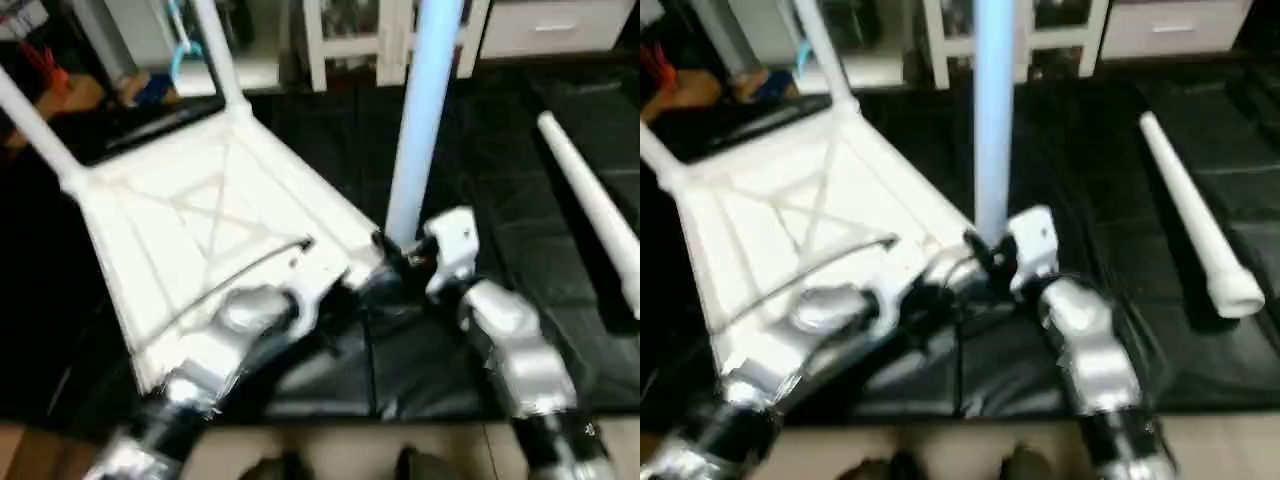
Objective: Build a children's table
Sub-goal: Rotate leg to tighten
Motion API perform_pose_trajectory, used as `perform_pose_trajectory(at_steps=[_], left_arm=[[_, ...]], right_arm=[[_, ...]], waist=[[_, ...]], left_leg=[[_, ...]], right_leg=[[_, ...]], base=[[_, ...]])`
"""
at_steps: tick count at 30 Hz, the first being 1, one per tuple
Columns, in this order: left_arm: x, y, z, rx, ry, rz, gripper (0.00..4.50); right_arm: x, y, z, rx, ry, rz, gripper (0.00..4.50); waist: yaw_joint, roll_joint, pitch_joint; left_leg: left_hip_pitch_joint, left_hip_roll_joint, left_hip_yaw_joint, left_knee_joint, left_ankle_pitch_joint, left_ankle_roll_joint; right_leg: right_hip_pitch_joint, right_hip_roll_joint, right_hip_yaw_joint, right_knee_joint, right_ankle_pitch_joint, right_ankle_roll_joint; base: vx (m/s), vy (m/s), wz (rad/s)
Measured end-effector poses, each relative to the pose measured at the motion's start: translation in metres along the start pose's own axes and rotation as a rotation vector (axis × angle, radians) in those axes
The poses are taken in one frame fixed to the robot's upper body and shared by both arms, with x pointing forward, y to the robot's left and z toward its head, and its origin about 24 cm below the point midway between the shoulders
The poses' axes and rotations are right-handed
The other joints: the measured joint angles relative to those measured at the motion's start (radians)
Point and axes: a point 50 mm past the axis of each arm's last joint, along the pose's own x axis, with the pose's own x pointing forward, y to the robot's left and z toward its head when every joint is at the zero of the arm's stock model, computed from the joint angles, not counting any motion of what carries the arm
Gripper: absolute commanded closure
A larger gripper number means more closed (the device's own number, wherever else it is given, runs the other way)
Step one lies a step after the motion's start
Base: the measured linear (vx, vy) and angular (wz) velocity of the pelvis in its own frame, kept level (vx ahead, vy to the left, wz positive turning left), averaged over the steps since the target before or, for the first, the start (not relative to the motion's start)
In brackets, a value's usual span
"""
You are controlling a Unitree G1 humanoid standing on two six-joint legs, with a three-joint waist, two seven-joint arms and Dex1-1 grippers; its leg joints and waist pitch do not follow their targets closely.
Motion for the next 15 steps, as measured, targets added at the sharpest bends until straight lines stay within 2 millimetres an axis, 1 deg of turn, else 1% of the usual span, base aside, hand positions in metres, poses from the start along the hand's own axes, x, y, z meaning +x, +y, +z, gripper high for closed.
perform_pose_trajectory(at_steps=[1, 2, 3, 4, 6, 7, 9, 10, 14, 15], left_arm=[[-0.005, -0.001, -0.002, 0.006, 0.001, -0.018, 4.50], [-0.009, -0.003, -0.004, 0.012, 0.005, -0.034, 4.50], [-0.013, -0.004, -0.006, 0.017, 0.009, -0.053, 4.50], [-0.016, -0.005, -0.007, 0.019, 0.010, -0.074, 4.50], [-0.022, -0.008, -0.008, 0.028, 0.014, -0.104, 4.50], [-0.025, -0.010, -0.009, 0.030, 0.019, -0.124, 4.50], [-0.027, -0.013, -0.010, 0.025, 0.025, -0.146, 4.50], [-0.028, -0.015, -0.012, 0.021, 0.029, -0.157, 4.50], [-0.028, -0.018, -0.014, 0.013, 0.036, -0.175, 4.50], [-0.029, -0.019, -0.014, 0.015, 0.038, -0.176, 4.50]], right_arm=[[-0.003, -0.001, 0.002, -0.004, 0.006, 0.051, 1.09], [-0.006, -0.001, 0.003, -0.018, 0.016, 0.100, 1.09], [-0.009, -0.001, 0.005, -0.037, 0.025, 0.148, 0.98], [-0.013, -0.001, 0.006, -0.050, 0.031, 0.191, 0.98], [-0.020, -0.002, 0.010, -0.077, 0.043, 0.277, 0.98], [-0.026, -0.004, 0.011, -0.091, 0.056, 0.341, 0.98], [-0.035, -0.007, 0.012, -0.102, 0.077, 0.406, 0.98], [-0.038, -0.008, 0.012, -0.108, 0.088, 0.438, 0.98], [-0.042, -0.009, 0.011, -0.106, 0.104, 0.489, 0.98], [-0.042, -0.010, 0.010, -0.104, 0.112, 0.502, 0.98]], waist=[[0.001, 0.003, -0.001], [0.002, 0.005, -0.002], [0.003, 0.006, -0.003], [0.006, 0.005, -0.003], [0.014, 0.006, -0.004], [0.016, 0.005, -0.006], [0.020, 0.003, -0.013], [0.022, 0.003, -0.017], [0.024, 0.003, -0.029], [0.025, 0.003, -0.030]], left_leg=[[-0.004, 0.006, 0.004, 0.013, 0.013, -0.009], [-0.005, 0.007, 0.007, 0.014, 0.013, -0.009], [-0.005, 0.007, 0.011, 0.011, 0.013, -0.009], [-0.005, 0.007, 0.014, 0.006, 0.013, -0.009], [-0.008, 0.009, 0.018, 0.005, 0.013, -0.009], [-0.008, 0.010, 0.021, 0.006, 0.013, -0.009], [-0.010, 0.011, 0.025, 0.006, 0.013, -0.007], [-0.012, 0.011, 0.025, 0.009, 0.012, 0.003], [-0.017, 0.012, 0.025, 0.017, 0.005, 0.014], [-0.017, 0.012, 0.025, 0.018, 0.005, 0.014]], right_leg=[[0.000, 0.006, 0.008, 0.002, 0.028, 0.002], [0.000, 0.007, 0.012, 0.001, 0.032, 0.003], [-0.001, 0.007, 0.014, -0.001, 0.032, 0.003], [-0.001, 0.008, 0.016, -0.004, 0.032, 0.003], [-0.001, 0.008, 0.017, -0.005, 0.034, 0.001], [0.000, 0.008, 0.018, -0.004, 0.037, -0.004], [0.000, 0.008, 0.021, -0.004, 0.035, -0.001], [0.000, 0.008, 0.021, -0.004, 0.034, 0.001], [-0.001, 0.008, 0.021, -0.004, 0.030, 0.002], [-0.001, 0.008, 0.020, -0.003, 0.030, 0.003]], base=[[0.000, 0.000, 0.00], [0.000, 0.000, 0.00], [0.054, 0.005, 0.07], [0.054, 0.005, 0.07], [0.059, -0.002, 0.08], [0.059, -0.002, 0.09], [0.072, 0.005, 0.11], [0.077, 0.008, 0.07], [0.045, 0.009, 0.00], [0.000, 0.000, 0.00]])
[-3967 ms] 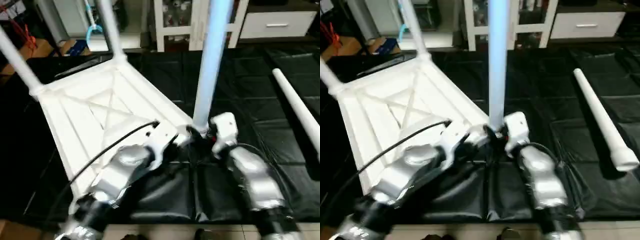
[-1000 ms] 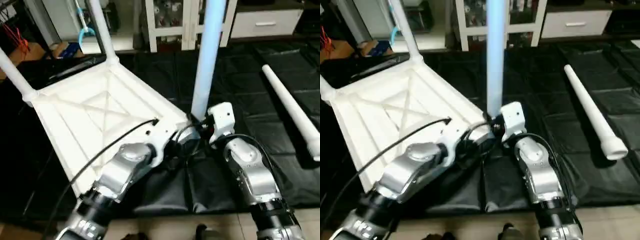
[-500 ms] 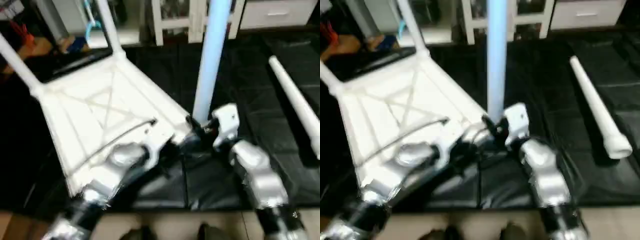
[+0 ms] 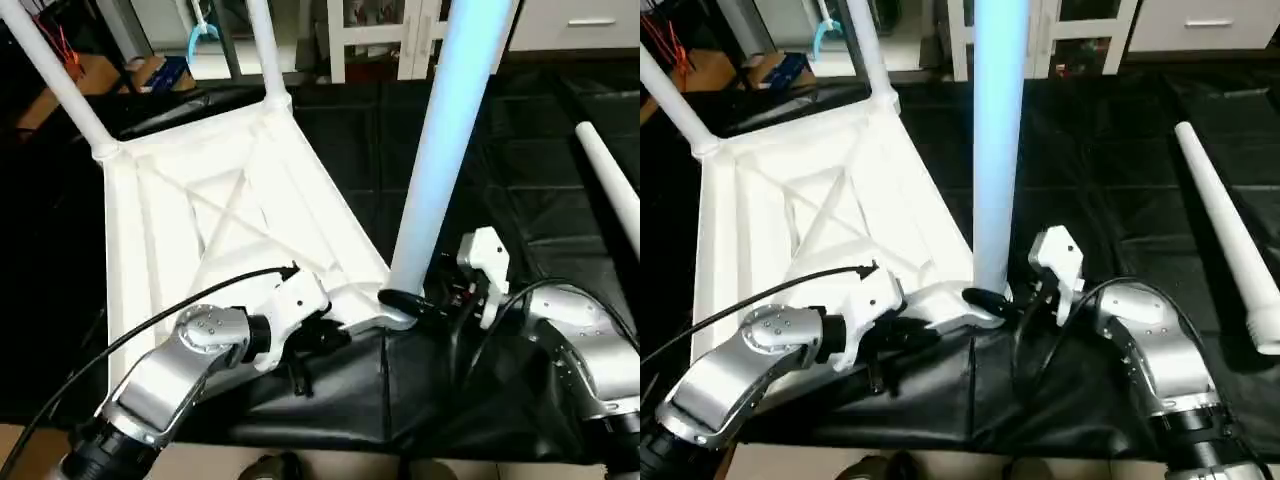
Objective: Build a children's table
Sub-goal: Rotate leg to tighten
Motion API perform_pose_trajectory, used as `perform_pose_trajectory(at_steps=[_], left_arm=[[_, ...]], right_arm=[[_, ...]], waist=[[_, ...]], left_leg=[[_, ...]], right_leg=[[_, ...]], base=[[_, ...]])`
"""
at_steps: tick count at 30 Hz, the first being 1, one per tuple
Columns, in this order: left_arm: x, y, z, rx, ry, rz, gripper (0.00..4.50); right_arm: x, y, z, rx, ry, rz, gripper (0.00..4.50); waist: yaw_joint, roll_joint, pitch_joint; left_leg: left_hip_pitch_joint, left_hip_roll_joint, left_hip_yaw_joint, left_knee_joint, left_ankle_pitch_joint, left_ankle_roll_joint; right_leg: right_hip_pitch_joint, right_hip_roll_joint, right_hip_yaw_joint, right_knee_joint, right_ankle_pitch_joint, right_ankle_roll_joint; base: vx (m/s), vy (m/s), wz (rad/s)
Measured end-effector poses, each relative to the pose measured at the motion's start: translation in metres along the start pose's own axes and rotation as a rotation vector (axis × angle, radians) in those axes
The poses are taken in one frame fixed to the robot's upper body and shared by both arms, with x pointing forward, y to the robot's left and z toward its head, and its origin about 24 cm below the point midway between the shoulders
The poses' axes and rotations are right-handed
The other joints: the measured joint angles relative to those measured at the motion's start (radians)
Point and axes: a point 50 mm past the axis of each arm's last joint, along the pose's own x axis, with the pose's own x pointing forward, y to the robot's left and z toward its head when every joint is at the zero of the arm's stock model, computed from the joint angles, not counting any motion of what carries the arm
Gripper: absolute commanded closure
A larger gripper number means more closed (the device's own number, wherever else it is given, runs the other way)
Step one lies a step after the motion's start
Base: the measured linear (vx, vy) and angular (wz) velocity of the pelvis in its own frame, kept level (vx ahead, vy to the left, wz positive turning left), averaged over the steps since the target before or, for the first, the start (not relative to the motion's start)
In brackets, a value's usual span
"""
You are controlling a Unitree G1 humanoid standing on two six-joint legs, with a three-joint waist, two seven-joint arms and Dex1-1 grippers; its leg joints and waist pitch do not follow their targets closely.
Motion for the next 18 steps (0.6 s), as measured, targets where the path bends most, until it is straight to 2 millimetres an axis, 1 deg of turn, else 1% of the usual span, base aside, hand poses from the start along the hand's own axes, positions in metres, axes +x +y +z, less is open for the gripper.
perform_pose_trajectory(at_steps=[2, 5, 6, 7, 9, 10, 11, 14, 15, 16, 18], left_arm=[[-0.002, 0.000, -0.002, -0.001, 0.010, -0.006, 4.50], [-0.002, 0.000, -0.003, -0.004, 0.020, -0.010, 4.50], [-0.002, -0.001, -0.004, -0.004, 0.023, -0.014, 4.50], [-0.002, -0.001, -0.004, -0.003, 0.025, -0.019, 4.50], [-0.001, -0.002, -0.004, -0.003, 0.027, -0.026, 4.50], [-0.001, -0.003, -0.005, -0.003, 0.029, -0.029, 4.50], [0.000, -0.003, -0.005, -0.002, 0.029, -0.031, 4.50], [0.000, -0.003, -0.005, -0.003, 0.030, -0.033, 4.50], [0.000, -0.003, -0.005, -0.004, 0.030, -0.033, 4.50], [0.000, -0.003, -0.005, -0.004, 0.031, -0.032, 4.50], [0.000, -0.003, -0.005, -0.004, 0.032, -0.032, 4.50]], right_arm=[[-0.002, 0.000, -0.001, 0.004, 0.014, 0.031, 0.98], [0.000, -0.001, 0.002, -0.007, 0.008, 0.055, 0.98], [-0.001, -0.001, 0.002, -0.008, 0.009, 0.064, 0.98], [-0.001, -0.001, 0.000, -0.005, 0.014, 0.071, 1.14], [0.000, 0.000, -0.005, 0.003, 0.032, 0.094, 1.14], [0.001, 0.002, -0.008, 0.007, 0.043, 0.107, 1.27], [0.001, 0.002, -0.010, 0.014, 0.049, 0.115, 1.42], [0.002, 0.004, -0.013, 0.015, 0.061, 0.132, 1.61], [0.002, 0.004, -0.013, 0.010, 0.063, 0.135, 1.61], [0.002, 0.004, -0.014, 0.011, 0.063, 0.135, 1.77], [0.002, 0.004, -0.015, 0.014, 0.063, 0.135, 1.93]], waist=[[0.003, -0.001, -0.001], [0.006, -0.001, -0.002], [0.006, -0.001, -0.002], [0.007, -0.002, -0.003], [0.008, -0.002, -0.003], [0.008, -0.002, -0.003], [0.008, -0.002, -0.003], [0.009, -0.003, -0.004], [0.009, -0.004, -0.004], [0.009, -0.005, -0.005], [0.009, -0.007, -0.006]], left_leg=[[0.000, 0.000, 0.000, 0.003, 0.000, 0.000], [0.001, 0.000, 0.000, 0.010, 0.000, -0.001], [0.001, 0.000, 0.000, 0.012, -0.003, -0.005], [0.002, 0.000, 0.000, 0.014, -0.003, -0.005], [0.003, -0.002, 0.001, 0.016, -0.003, -0.006], [0.004, -0.002, 0.002, 0.017, -0.003, -0.006], [0.004, -0.003, 0.002, 0.017, -0.003, -0.006], [0.004, -0.003, 0.003, 0.018, -0.003, -0.006], [0.004, -0.003, 0.003, 0.019, -0.003, -0.006], [0.005, -0.003, 0.003, 0.019, -0.003, -0.006], [0.005, -0.003, 0.003, 0.019, -0.003, -0.006]], right_leg=[[0.001, 0.000, 0.000, 0.002, 0.000, 0.000], [0.002, -0.001, 0.003, 0.007, 0.000, 0.000], [0.003, -0.001, 0.004, 0.008, 0.000, 0.000], [0.003, -0.001, 0.005, 0.009, 0.000, 0.000], [0.003, 0.000, 0.011, 0.013, 0.000, 0.000], [0.003, 0.000, 0.013, 0.014, 0.000, 0.000], [0.003, 0.000, 0.015, 0.014, 0.000, 0.001], [0.004, 0.000, 0.017, 0.014, 0.000, 0.001], [0.004, 0.000, 0.017, 0.014, 0.000, 0.001], [0.004, 0.000, 0.017, 0.014, 0.000, 0.001], [0.004, 0.000, 0.017, 0.014, 0.000, 0.001]], base=[[0.000, 0.000, 0.00], [0.000, 0.000, 0.00], [0.000, 0.000, 0.00], [0.000, 0.000, 0.00], [0.000, 0.000, 0.00], [0.000, 0.000, 0.00], [0.000, 0.000, 0.00], [0.000, 0.000, 0.00], [0.000, 0.000, 0.00], [0.000, 0.000, 0.00], [0.000, 0.000, 0.00]])
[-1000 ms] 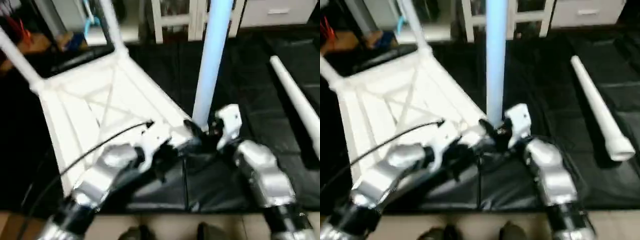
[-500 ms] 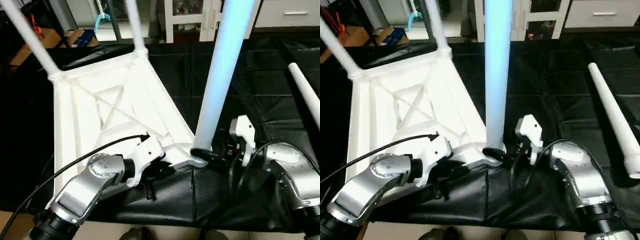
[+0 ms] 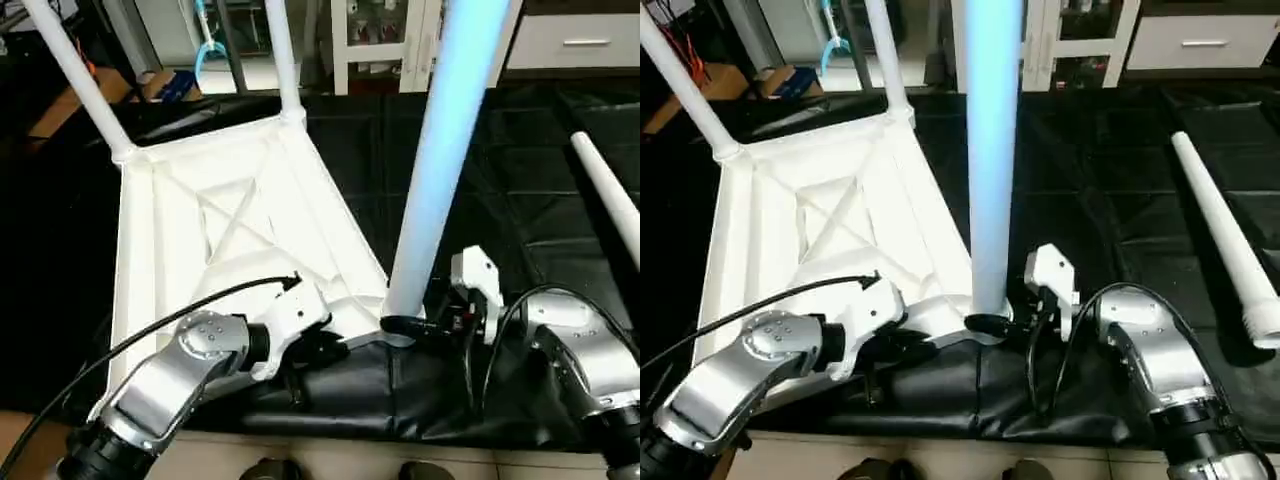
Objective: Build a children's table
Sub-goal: Rotate leg to tighten
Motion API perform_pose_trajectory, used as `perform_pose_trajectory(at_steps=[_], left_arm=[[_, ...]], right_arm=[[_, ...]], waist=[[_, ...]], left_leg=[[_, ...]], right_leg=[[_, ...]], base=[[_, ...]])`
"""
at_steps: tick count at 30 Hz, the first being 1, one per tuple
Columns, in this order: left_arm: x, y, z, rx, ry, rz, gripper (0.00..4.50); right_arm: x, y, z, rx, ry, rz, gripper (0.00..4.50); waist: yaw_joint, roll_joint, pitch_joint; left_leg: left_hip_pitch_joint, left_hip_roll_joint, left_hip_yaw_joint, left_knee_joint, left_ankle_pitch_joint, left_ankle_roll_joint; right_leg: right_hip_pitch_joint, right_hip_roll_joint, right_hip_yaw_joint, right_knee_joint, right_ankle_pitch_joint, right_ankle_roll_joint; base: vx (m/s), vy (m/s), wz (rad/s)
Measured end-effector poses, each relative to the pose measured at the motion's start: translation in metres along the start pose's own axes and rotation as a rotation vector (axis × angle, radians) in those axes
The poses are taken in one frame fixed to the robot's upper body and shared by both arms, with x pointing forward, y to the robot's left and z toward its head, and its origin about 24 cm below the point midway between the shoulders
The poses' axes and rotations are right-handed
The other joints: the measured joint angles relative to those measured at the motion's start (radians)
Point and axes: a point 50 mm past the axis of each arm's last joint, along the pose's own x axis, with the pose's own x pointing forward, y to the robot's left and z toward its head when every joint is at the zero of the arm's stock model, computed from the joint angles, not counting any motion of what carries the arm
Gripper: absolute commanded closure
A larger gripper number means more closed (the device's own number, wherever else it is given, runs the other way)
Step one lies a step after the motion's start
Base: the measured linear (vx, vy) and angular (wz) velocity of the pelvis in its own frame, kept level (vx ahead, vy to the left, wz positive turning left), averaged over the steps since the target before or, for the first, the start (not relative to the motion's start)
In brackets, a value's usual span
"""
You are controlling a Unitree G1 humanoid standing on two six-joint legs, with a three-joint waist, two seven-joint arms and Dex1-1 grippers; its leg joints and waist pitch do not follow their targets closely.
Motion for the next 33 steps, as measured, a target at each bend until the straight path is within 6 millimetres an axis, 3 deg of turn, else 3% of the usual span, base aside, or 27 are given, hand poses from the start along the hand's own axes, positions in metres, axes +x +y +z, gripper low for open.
perform_pose_trajectory(at_steps=[15, 21, 23, 24, 27, 29, 30, 31, 32, 33], left_arm=[[0.000, 0.001, -0.001, -0.007, 0.003, 0.003, 4.50], [0.008, 0.009, 0.000, -0.041, -0.011, 0.081, 4.50], [0.013, 0.014, 0.003, -0.055, -0.021, 0.126, 4.50], [0.024, 0.021, 0.009, -0.080, -0.052, 0.180, 4.50], [0.040, 0.030, 0.017, -0.120, -0.075, 0.261, 4.50], [0.053, 0.035, 0.022, -0.143, -0.078, 0.302, 4.50], [0.058, 0.037, 0.023, -0.153, -0.080, 0.314, 4.50], [0.062, 0.039, 0.026, -0.154, -0.082, 0.324, 4.50], [0.066, 0.039, 0.027, -0.148, -0.080, 0.328, 4.50], [0.066, 0.040, 0.030, -0.131, -0.081, 0.335, 4.50]], right_arm=[[0.002, 0.000, -0.005, 0.041, -0.038, -0.034, 2.02], [0.014, -0.006, -0.008, 0.054, -0.055, -0.205, 2.03], [0.021, -0.011, -0.010, 0.083, -0.064, -0.303, 2.03], [0.030, -0.017, -0.010, 0.125, -0.079, -0.437, 2.03], [0.040, -0.028, -0.007, 0.160, -0.067, -0.623, 2.03], [0.049, -0.033, -0.008, 0.188, -0.061, -0.749, 2.03], [0.053, -0.034, -0.008, 0.189, -0.053, -0.793, 2.03], [0.054, -0.035, -0.008, 0.188, -0.052, -0.843, 2.03], [0.054, -0.033, -0.011, 0.195, -0.056, -0.868, 2.03], [0.057, -0.034, -0.008, 0.196, -0.069, -0.885, 2.03]], waist=[[-0.004, -0.002, -0.002], [-0.030, -0.005, -0.004], [-0.037, -0.006, -0.004], [-0.046, -0.007, -0.004], [-0.056, 0.003, -0.001], [-0.060, 0.020, 0.000], [-0.061, 0.027, 0.003], [-0.046, 0.030, 0.011], [-0.026, 0.017, 0.008], [-0.016, -0.027, -0.004]], left_leg=[[0.001, 0.000, 0.000, 0.000, 0.000, 0.000], [0.004, 0.000, 0.000, 0.000, 0.000, 0.000], [0.005, 0.000, -0.001, 0.000, 0.000, 0.000], [0.006, -0.001, -0.002, -0.001, 0.000, 0.000], [0.006, -0.002, -0.011, -0.005, 0.000, 0.000], [0.011, -0.001, -0.022, -0.014, -0.001, 0.000], [0.014, -0.002, -0.021, -0.026, -0.001, 0.000], [0.017, -0.001, -0.006, -0.041, -0.001, 0.000], [0.020, 0.005, 0.031, -0.047, -0.001, 0.000], [0.025, -0.005, 0.065, -0.046, -0.002, -0.003]], right_leg=[[0.001, 0.000, 0.000, 0.000, 0.000, 0.000], [0.001, 0.000, 0.000, -0.001, -0.004, 0.007], [0.001, 0.000, -0.001, -0.002, -0.005, 0.008], [0.001, 0.000, -0.002, -0.006, -0.007, 0.011], [0.004, -0.001, -0.014, -0.028, -0.008, 0.013], [0.014, -0.001, -0.038, -0.055, -0.015, 0.023], [0.029, -0.003, -0.049, -0.056, -0.024, 0.019], [0.030, -0.012, -0.054, 0.013, -0.074, -0.003], [0.034, -0.017, -0.046, 0.085, -0.091, -0.018], [0.037, -0.015, 0.000, 0.102, -0.118, 0.026]], base=[[0.000, 0.000, 0.00], [0.000, 0.000, 0.00], [-0.028, 0.002, -0.03], [-0.076, 0.011, -0.08], [-0.076, 0.030, -0.13], [-0.078, 0.039, -0.11], [-0.135, 0.022, 0.06], [-0.135, 0.022, 0.06], [-0.101, -0.051, 0.27], [0.038, -0.146, 0.27]])
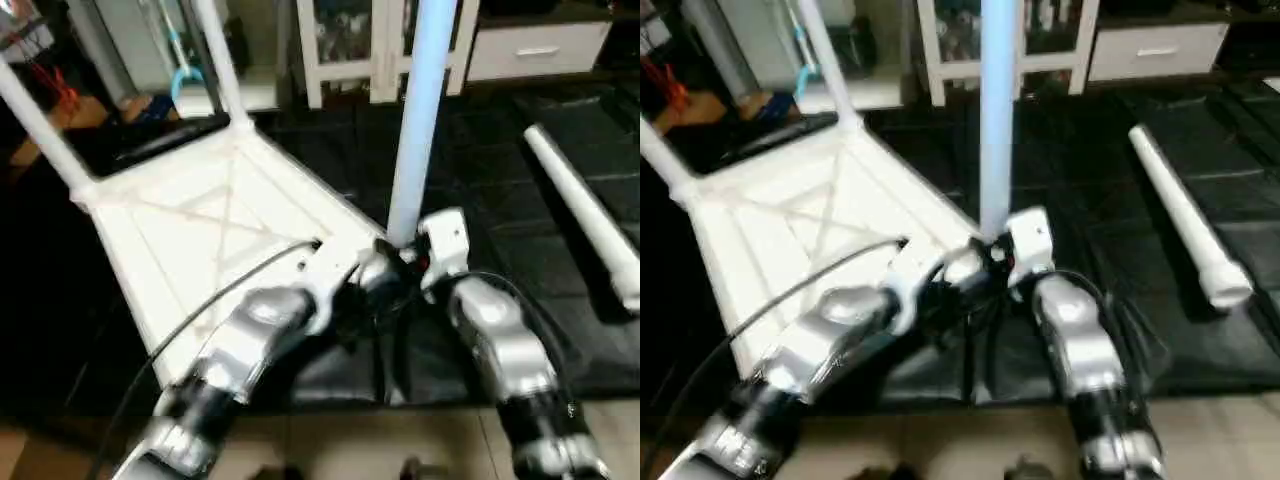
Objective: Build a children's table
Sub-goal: Rotate leg to tighten
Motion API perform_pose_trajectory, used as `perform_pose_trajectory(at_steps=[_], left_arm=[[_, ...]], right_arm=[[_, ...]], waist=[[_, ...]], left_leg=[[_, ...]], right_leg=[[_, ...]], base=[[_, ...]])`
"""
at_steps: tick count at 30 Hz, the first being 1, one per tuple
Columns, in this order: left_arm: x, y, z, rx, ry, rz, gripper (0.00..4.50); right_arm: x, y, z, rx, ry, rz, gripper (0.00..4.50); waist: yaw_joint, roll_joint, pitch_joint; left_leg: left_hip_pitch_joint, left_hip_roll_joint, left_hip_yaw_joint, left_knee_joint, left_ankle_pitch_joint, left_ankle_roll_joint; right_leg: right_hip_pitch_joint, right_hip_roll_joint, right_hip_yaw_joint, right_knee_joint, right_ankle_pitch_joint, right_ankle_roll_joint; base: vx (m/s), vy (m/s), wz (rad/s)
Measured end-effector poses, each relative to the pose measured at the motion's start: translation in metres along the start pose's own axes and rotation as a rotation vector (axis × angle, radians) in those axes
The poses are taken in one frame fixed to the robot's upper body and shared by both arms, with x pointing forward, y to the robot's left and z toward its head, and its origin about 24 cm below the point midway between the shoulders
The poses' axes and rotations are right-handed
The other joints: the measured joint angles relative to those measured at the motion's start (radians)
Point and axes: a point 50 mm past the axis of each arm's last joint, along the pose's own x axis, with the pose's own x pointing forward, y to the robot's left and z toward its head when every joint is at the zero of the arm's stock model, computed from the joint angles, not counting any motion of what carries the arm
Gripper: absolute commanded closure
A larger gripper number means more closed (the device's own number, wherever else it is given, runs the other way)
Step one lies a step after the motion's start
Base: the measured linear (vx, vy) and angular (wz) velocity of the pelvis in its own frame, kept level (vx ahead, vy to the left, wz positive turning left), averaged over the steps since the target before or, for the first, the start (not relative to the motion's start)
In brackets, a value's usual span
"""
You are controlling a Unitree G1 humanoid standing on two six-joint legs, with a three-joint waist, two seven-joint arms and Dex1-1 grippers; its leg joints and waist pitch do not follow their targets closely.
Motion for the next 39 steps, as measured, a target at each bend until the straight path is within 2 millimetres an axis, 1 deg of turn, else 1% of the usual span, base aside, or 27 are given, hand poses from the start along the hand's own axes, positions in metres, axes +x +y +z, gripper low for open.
perform_pose_trajectory(at_steps=[1, 2, 3, 4, 5, 6, 7, 8, 9, 10, 11, 12, 13, 14, 15, 17, 18, 19, 21, 22, 24, 26, 28, 31, 36, 38, 39], left_arm=[[0.001, 0.001, 0.001, 0.001, -0.006, 0.005, 4.50], [0.001, 0.001, -0.001, -0.007, -0.011, 0.005, 4.50], [0.001, 0.000, 0.000, -0.011, -0.019, 0.001, 4.50], [0.002, -0.001, 0.005, -0.002, -0.028, 0.001, 4.50], [0.002, 0.000, 0.008, 0.008, -0.031, 0.005, 4.50], [0.001, 0.001, 0.007, 0.014, -0.028, 0.004, 4.50], [-0.001, 0.002, 0.005, 0.024, -0.025, 0.000, 4.50], [-0.002, 0.003, 0.004, 0.037, -0.026, -0.010, 4.50], [-0.004, 0.004, 0.003, 0.044, -0.026, -0.018, 4.50], [-0.006, 0.005, 0.002, 0.054, -0.028, -0.022, 4.50], [-0.008, 0.007, 0.001, 0.064, -0.029, -0.027, 4.50], [-0.009, 0.008, 0.001, 0.070, -0.028, -0.034, 4.50], [-0.012, 0.007, 0.000, 0.075, -0.031, -0.045, 4.50], [-0.015, 0.007, -0.002, 0.084, -0.031, -0.056, 4.50], [-0.020, 0.008, -0.004, 0.093, -0.029, -0.071, 4.50], [-0.029, 0.006, -0.008, 0.104, -0.030, -0.116, 4.50], [-0.031, 0.004, -0.009, 0.108, -0.030, -0.135, 4.50], [-0.039, 0.003, -0.013, 0.114, -0.025, -0.168, 4.50], [-0.047, 0.001, -0.016, 0.119, -0.021, -0.222, 4.50], [-0.053, -0.001, -0.019, 0.122, -0.017, -0.258, 4.50], [-0.061, -0.002, -0.023, 0.124, -0.010, -0.300, 4.50], [-0.066, -0.002, -0.023, 0.126, -0.004, -0.328, 4.50], [-0.069, -0.001, -0.025, 0.128, 0.004, -0.341, 4.50], [-0.071, 0.000, -0.026, 0.132, 0.013, -0.342, 4.50], [-0.073, 0.000, -0.027, 0.125, 0.027, -0.360, 4.50], [-0.073, -0.001, -0.027, 0.126, 0.027, -0.365, 4.50], [-0.073, -0.002, -0.027, 0.127, 0.027, -0.368, 4.50]], right_arm=[[0.003, 0.001, 0.003, -0.001, -0.007, -0.015, 2.03], [0.004, 0.003, 0.003, -0.004, -0.010, -0.016, 2.03], [0.004, 0.004, 0.004, -0.001, -0.020, -0.023, 2.03], [0.003, 0.000, 0.007, 0.000, -0.045, -0.035, 2.03], [0.003, -0.001, 0.009, 0.001, -0.059, -0.037, 2.03], [0.003, 0.000, 0.009, 0.014, -0.064, -0.027, 2.03], [0.001, 0.000, 0.008, 0.043, -0.076, -0.006, 1.68], [-0.001, -0.001, 0.007, 0.060, -0.084, 0.006, 1.47], [-0.003, -0.001, 0.006, 0.073, -0.093, 0.020, 1.35], [-0.004, 0.000, 0.006, 0.086, -0.106, 0.047, 1.39], [-0.004, 0.001, 0.007, 0.089, -0.110, 0.066, 1.28], [-0.005, 0.001, 0.007, 0.088, -0.113, 0.081, 1.28], [-0.006, 0.000, 0.008, 0.085, -0.116, 0.106, 1.13], [-0.008, -0.001, 0.009, 0.084, -0.121, 0.139, 1.02], [-0.011, -0.002, 0.012, 0.073, -0.134, 0.188, 1.02], [-0.018, -0.003, 0.025, 0.032, -0.175, 0.312, 0.83], [-0.021, -0.004, 0.030, 0.013, -0.182, 0.357, 0.70], [-0.026, -0.004, 0.034, -0.033, -0.177, 0.446, 0.59], [-0.033, -0.009, 0.033, -0.071, -0.150, 0.523, 0.59], [-0.040, -0.012, 0.031, -0.100, -0.119, 0.588, 0.59], [-0.049, -0.017, 0.028, -0.124, -0.082, 0.653, 0.59], [-0.056, -0.021, 0.026, -0.135, -0.054, 0.720, 0.59], [-0.060, -0.024, 0.026, -0.154, -0.030, 0.766, 0.59], [-0.064, -0.026, 0.027, -0.175, -0.014, 0.804, 0.59], [-0.067, -0.029, 0.027, -0.192, -0.005, 0.835, 0.59], [-0.067, -0.028, 0.027, -0.191, -0.001, 0.850, 0.85], [-0.067, -0.028, 0.026, -0.189, 0.001, 0.851, 0.85]], waist=[[0.006, 0.006, -0.001], [0.014, 0.023, -0.005], [0.014, 0.040, -0.008], [0.005, 0.047, -0.012], [-0.002, 0.050, -0.016], [-0.009, 0.049, -0.017], [-0.014, 0.051, -0.018], [-0.020, 0.047, -0.015], [-0.023, 0.047, -0.014], [-0.030, 0.047, -0.012], [-0.033, 0.046, -0.011], [-0.036, 0.047, -0.011], [-0.038, 0.047, -0.010], [-0.040, 0.047, -0.010], [-0.042, 0.046, -0.009], [-0.041, 0.045, -0.009], [-0.036, 0.045, -0.009], [-0.033, 0.046, -0.010], [-0.028, 0.044, -0.011], [-0.023, 0.043, -0.011], [-0.017, 0.041, -0.013], [-0.012, 0.039, -0.012], [-0.008, 0.037, -0.012], [-0.007, 0.034, -0.013], [-0.009, 0.032, -0.012], [-0.008, 0.032, -0.012], [-0.008, 0.032, -0.013]], left_leg=[[-0.010, -0.012, -0.038, 0.048, -0.021, 0.000], [-0.009, -0.034, -0.108, 0.096, -0.024, 0.008], [0.000, -0.046, -0.146, 0.105, -0.031, 0.005], [-0.001, -0.044, -0.146, 0.075, -0.041, -0.025], [-0.003, -0.038, -0.132, 0.064, -0.033, -0.026], [-0.006, -0.033, -0.125, 0.058, -0.024, -0.020], [-0.008, -0.027, -0.120, 0.055, -0.024, -0.019], [-0.009, -0.027, -0.119, 0.053, -0.024, -0.019], [-0.010, -0.027, -0.119, 0.051, -0.024, -0.019], [-0.010, -0.027, -0.116, 0.048, -0.024, -0.019], [-0.012, -0.027, -0.115, 0.047, -0.024, -0.019], [-0.017, -0.027, -0.114, 0.047, -0.024, -0.018], [-0.020, -0.027, -0.114, 0.047, -0.023, -0.017], [-0.021, -0.027, -0.114, 0.047, -0.022, -0.016], [-0.023, -0.026, -0.113, 0.047, -0.022, -0.016], [-0.024, -0.026, -0.113, 0.047, -0.021, -0.009], [-0.024, -0.024, -0.112, 0.045, -0.020, -0.008], [-0.024, -0.022, -0.110, 0.043, -0.021, -0.006], [-0.024, -0.020, -0.106, 0.044, -0.022, 0.000], [-0.028, -0.018, -0.104, 0.045, -0.024, 0.003], [-0.032, -0.017, -0.100, 0.049, -0.028, 0.008], [-0.040, -0.017, -0.100, 0.054, -0.029, 0.011], [-0.041, -0.017, -0.098, 0.058, -0.030, 0.012], [-0.040, -0.015, -0.096, 0.059, -0.030, 0.012], [-0.036, -0.012, -0.079, 0.059, -0.028, 0.014], [-0.036, -0.012, -0.074, 0.059, -0.028, 0.015], [-0.036, -0.012, -0.073, 0.059, -0.028, 0.015]], right_leg=[[-0.016, 0.006, 0.017, 0.004, 0.004, 0.006], [-0.014, 0.011, 0.021, 0.002, 0.004, 0.007], [-0.018, 0.015, 0.016, -0.004, 0.005, 0.007], [-0.028, 0.019, 0.009, -0.016, 0.017, 0.003], [-0.029, 0.024, 0.017, -0.028, 0.041, -0.004], [-0.028, 0.029, 0.022, -0.040, 0.059, -0.013], [-0.025, 0.033, 0.023, -0.053, 0.066, -0.015], [-0.024, 0.033, 0.023, -0.058, 0.068, -0.016], [-0.023, 0.033, 0.023, -0.062, 0.068, -0.016], [-0.022, 0.033, 0.023, -0.067, 0.068, -0.016], [-0.022, 0.032, 0.023, -0.069, 0.068, -0.016], [-0.023, 0.032, 0.024, -0.070, 0.068, -0.016], [-0.024, 0.032, 0.024, -0.072, 0.069, -0.015], [-0.024, 0.032, 0.024, -0.073, 0.070, -0.015], [-0.026, 0.032, 0.024, -0.074, 0.070, -0.015], [-0.026, 0.032, 0.023, -0.075, 0.071, -0.014], [-0.026, 0.032, 0.022, -0.078, 0.070, -0.014], [-0.026, 0.032, 0.020, -0.082, 0.071, -0.014], [-0.026, 0.032, 0.018, -0.085, 0.070, -0.013], [-0.027, 0.032, 0.016, -0.086, 0.069, -0.013], [-0.031, 0.031, 0.016, -0.086, 0.069, -0.013], [-0.038, 0.030, 0.016, -0.085, 0.069, -0.013], [-0.038, 0.030, 0.016, -0.084, 0.069, -0.013], [-0.037, 0.029, 0.017, -0.083, 0.070, -0.014], [-0.035, 0.022, 0.018, -0.081, 0.070, -0.015], [-0.035, 0.019, 0.018, -0.082, 0.070, -0.014], [-0.035, 0.019, 0.018, -0.082, 0.070, -0.015]], base=[[0.038, -0.146, 0.27], [0.126, -0.068, -0.26], [0.068, 0.034, -0.15], [0.068, 0.034, -0.15], [-0.061, 0.006, 0.34], [-0.067, 0.000, 0.22], [-0.067, 0.000, 0.22], [0.000, 0.000, 0.00], [0.000, 0.000, 0.00], [0.000, 0.000, 0.00], [0.000, 0.000, 0.00], [0.000, 0.000, 0.00], [0.000, 0.000, 0.00], [0.000, 0.000, 0.00], [0.000, 0.000, 0.00], [0.000, 0.000, 0.00], [0.056, -0.002, 0.04], [0.056, -0.002, 0.04], [0.064, 0.001, 0.03], [0.061, 0.002, 0.03], [0.000, 0.000, 0.00], [0.000, 0.000, 0.00], [0.000, 0.000, 0.00], [0.000, 0.000, 0.00], [0.000, 0.000, 0.00], [0.000, 0.000, 0.00], [0.000, 0.000, 0.00]])
